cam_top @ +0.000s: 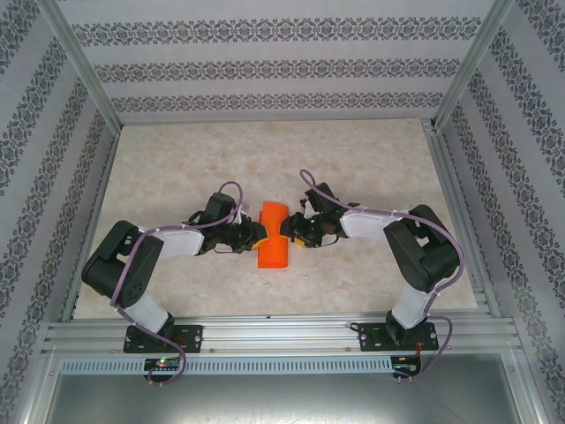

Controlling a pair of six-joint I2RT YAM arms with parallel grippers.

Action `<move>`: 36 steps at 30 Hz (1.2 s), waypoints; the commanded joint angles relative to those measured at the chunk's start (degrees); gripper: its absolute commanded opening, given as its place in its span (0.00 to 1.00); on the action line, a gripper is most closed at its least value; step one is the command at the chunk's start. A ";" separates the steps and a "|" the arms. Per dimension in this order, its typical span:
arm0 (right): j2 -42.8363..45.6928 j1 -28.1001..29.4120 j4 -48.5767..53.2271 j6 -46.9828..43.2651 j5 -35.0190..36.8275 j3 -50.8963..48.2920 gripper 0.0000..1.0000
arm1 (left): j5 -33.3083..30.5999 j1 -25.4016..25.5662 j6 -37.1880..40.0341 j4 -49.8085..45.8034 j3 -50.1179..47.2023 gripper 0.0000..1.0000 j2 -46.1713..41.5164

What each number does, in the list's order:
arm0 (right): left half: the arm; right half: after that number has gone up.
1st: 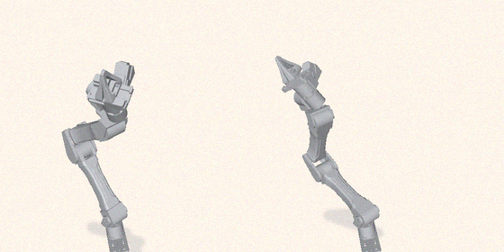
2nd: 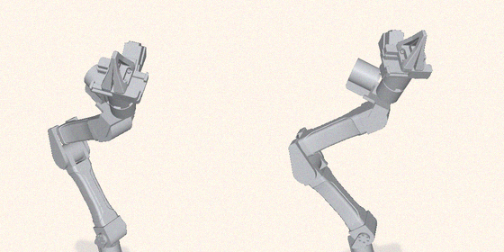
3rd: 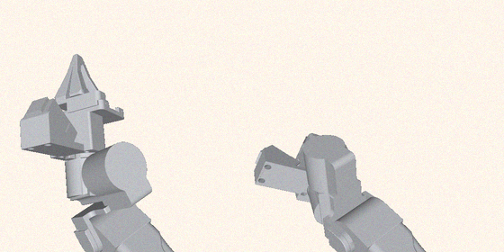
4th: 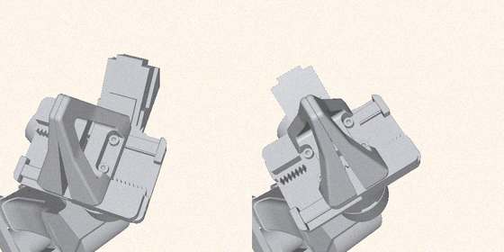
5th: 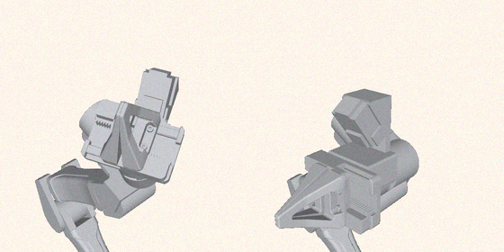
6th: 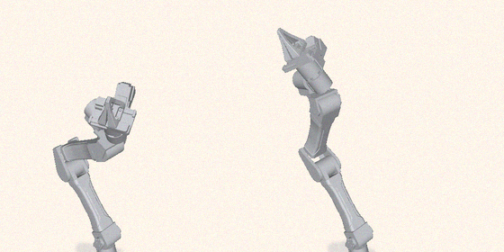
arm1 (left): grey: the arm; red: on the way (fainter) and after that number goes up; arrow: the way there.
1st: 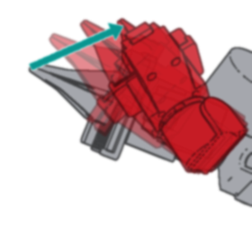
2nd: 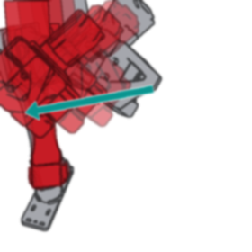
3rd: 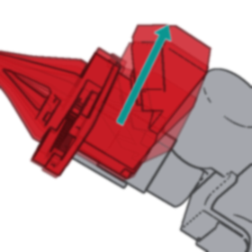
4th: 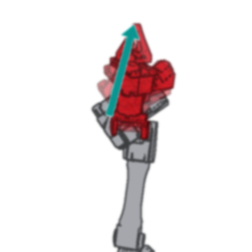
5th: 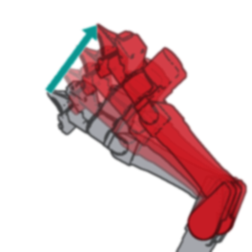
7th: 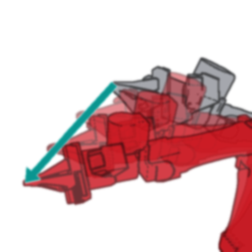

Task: Fold a paper plane with a square sheet of paper (pick it up from the middle)
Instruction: Fold a square sheet of paper at the center of the table.

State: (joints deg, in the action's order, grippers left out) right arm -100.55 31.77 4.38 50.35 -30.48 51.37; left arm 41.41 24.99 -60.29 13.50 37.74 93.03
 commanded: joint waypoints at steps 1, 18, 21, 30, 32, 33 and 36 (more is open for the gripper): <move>-0.95 0.89 5.18 -2.93 3.36 2.11 0.49 | -1.86 -0.45 3.30 -6.26 0.51 0.33 -3.33; -5.93 6.26 20.87 -2.93 15.99 12.44 0.57 | -26.98 -0.90 10.54 -34.76 0.56 0.59 -26.22; -6.75 6.82 22.95 -0.97 19.25 13.63 0.58 | -26.52 -0.92 10.78 -34.85 0.46 0.59 -25.82; -6.73 7.40 19.98 3.96 19.88 12.26 0.60 | -24.87 -1.08 11.05 -33.78 -0.55 0.59 -25.45; -6.98 7.49 20.20 4.36 20.23 12.24 0.60 | -24.86 -1.02 11.07 -33.76 -0.47 0.59 -25.52; -7.18 7.51 20.25 4.33 20.26 12.22 0.60 | -24.83 -1.17 11.06 -33.62 -0.59 0.59 -25.46; -7.55 7.74 20.91 4.10 20.78 12.26 0.61 | -24.79 -1.18 11.04 -33.53 -0.50 0.59 -25.60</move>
State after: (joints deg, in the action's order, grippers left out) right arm -105.73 38.89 23.92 53.52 -12.84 64.12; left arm 16.25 24.62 -50.50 -19.14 37.98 67.46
